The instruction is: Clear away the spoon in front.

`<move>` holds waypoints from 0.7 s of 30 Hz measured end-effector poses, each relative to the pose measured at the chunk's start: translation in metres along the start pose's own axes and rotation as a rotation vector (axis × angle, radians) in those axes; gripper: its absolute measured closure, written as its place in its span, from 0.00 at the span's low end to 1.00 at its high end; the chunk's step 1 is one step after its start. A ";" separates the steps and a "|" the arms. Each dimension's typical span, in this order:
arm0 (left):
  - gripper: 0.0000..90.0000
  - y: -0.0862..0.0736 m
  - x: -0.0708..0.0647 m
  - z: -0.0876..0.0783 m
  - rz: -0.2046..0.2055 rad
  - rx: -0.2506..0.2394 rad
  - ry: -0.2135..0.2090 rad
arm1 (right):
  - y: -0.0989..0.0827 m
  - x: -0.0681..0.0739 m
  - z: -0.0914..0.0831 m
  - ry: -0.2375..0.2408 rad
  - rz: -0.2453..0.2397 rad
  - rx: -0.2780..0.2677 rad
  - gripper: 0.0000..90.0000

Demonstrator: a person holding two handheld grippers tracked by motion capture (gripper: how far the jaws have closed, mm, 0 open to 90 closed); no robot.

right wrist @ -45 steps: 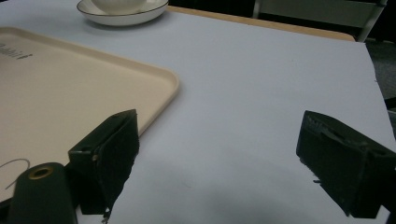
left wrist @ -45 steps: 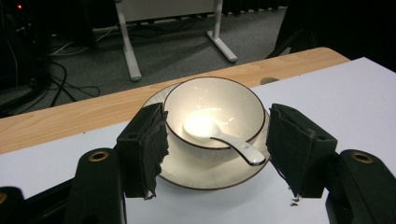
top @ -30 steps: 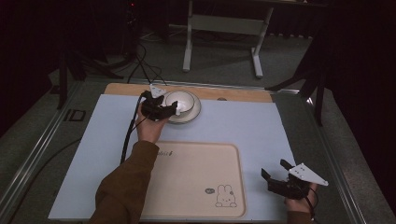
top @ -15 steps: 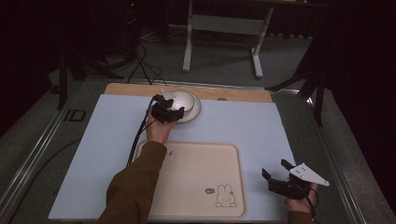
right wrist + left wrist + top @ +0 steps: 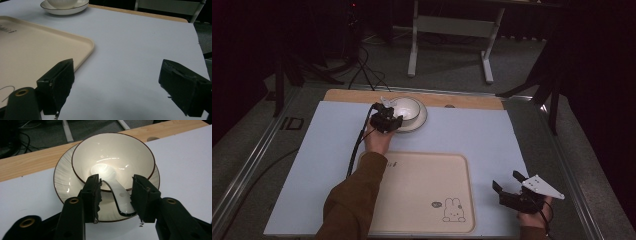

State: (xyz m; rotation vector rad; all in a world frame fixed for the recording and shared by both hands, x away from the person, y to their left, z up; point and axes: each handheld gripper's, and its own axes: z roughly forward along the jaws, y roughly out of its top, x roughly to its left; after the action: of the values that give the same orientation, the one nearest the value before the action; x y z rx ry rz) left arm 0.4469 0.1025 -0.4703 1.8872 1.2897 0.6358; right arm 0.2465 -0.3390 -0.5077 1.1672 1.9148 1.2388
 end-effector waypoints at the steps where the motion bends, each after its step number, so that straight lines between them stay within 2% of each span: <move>1: 0.66 0.000 0.000 0.000 0.000 0.000 0.000 | 0.000 0.000 0.000 0.000 0.000 0.000 0.14; 11: 0.77 -0.002 -0.003 0.006 -0.022 0.021 0.002 | 0.000 0.000 0.000 0.002 -0.001 0.001 0.14; 21: 0.78 -0.003 -0.002 0.008 -0.025 0.034 0.011 | 0.000 0.000 0.000 0.004 -0.002 0.002 0.14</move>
State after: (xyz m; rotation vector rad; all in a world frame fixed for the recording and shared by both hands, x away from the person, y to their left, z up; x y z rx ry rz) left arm 0.4505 0.0990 -0.4776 1.8942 1.3371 0.6158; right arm 0.2467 -0.3391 -0.5077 1.1647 1.9206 1.2392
